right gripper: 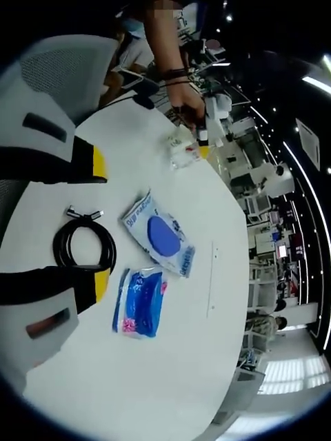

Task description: Arrange the tabletop items into an orderly group along one side of the table until the central work area is clear of visible clutter.

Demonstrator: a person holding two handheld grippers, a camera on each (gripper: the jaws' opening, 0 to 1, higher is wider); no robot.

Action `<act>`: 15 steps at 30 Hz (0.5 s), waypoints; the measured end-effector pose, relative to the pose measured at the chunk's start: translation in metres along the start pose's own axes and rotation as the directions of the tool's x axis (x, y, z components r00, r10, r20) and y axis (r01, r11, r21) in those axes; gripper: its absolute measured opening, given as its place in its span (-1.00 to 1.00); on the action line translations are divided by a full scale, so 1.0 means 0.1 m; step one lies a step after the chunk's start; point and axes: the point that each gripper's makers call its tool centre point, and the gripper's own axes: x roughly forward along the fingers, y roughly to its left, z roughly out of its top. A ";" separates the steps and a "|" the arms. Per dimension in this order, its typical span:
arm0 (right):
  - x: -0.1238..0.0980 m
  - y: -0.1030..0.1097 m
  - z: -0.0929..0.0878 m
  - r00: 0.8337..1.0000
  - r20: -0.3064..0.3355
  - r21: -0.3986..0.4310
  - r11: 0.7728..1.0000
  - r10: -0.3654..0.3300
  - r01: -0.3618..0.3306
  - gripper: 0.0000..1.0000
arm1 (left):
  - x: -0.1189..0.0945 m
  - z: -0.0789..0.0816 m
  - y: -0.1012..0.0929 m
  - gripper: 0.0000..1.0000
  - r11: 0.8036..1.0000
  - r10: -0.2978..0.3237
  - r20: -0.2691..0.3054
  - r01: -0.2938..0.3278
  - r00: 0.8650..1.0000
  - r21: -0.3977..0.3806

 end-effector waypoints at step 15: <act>-0.06 -0.02 -0.15 0.999 -0.040 -0.008 1.000 0.018 -0.018 -0.04 | -0.07 0.00 -0.12 -0.21 1.000 -0.002 0.021 0.001 1.000 0.012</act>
